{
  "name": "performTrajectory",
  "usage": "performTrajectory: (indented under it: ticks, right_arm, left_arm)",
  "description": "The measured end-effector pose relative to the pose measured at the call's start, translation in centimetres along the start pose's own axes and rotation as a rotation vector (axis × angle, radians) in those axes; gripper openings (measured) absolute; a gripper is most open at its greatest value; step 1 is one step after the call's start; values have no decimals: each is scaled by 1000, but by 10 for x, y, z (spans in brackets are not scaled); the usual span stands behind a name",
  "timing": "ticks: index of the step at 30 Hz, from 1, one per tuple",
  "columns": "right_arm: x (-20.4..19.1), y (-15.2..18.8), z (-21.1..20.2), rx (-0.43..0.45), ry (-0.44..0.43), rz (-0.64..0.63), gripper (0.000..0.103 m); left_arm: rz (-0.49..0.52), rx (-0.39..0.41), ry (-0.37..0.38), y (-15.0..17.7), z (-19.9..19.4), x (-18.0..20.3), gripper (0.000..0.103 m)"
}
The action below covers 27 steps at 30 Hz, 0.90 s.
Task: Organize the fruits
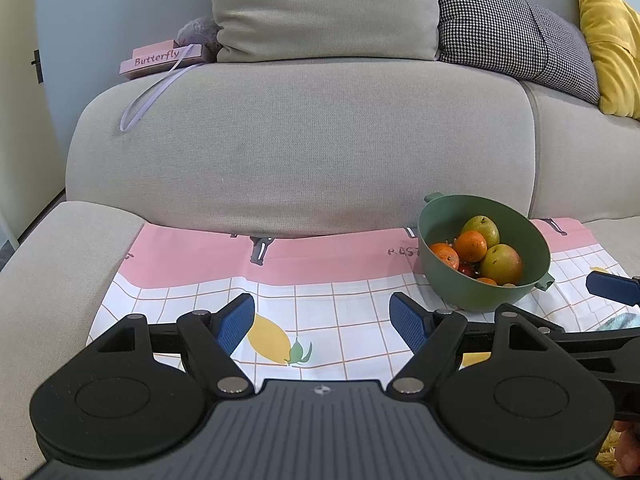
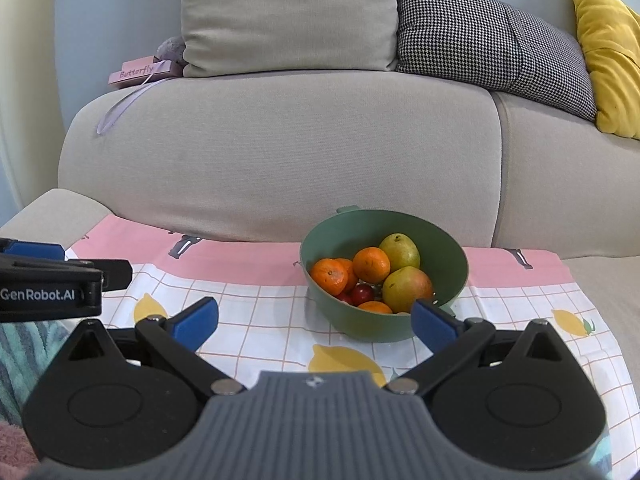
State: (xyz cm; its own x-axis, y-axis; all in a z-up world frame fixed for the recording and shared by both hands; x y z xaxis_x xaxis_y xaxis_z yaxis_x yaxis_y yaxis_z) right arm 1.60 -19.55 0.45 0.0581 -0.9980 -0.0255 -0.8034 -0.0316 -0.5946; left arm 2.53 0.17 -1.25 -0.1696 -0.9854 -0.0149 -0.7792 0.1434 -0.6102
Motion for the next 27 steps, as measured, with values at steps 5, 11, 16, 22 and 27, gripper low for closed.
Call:
performTrajectory:
  ticks: [5,11,16,22,27]
  right_arm:
    - [1,0,0,0,-1,-1,99]
    - [1,0,1,-2,0,3,99]
    - [1,1,2,-6,3,12,99]
    - [0,2,2,-6,4,13,99]
    - [0,1,2,-7,4,14,99]
  left_arm:
    - [-4,-1,-2,0,-1,2,90]
    - [-4,0,-3,0,-1,1,90]
    - [-4,0,-3,0,-1,1,90]
    - [-3,3,-1,0,-3,1,90]
    - [0,6,-2,0,-4,2,90]
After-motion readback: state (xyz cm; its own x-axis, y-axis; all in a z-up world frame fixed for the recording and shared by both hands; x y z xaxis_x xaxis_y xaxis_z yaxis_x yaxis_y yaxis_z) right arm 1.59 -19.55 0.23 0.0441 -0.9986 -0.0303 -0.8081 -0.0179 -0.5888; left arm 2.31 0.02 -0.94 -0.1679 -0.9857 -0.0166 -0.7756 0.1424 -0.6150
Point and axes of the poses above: each gripper's, at about its wrist camera, not at the fingertips, and z roughly the way its jaws point, x to its right, y to its underside, the point moved 4 cm from there along z, roughly the way its jaws point, and after that the axes turned 13 degrees about -x, right-handed, at the moved point
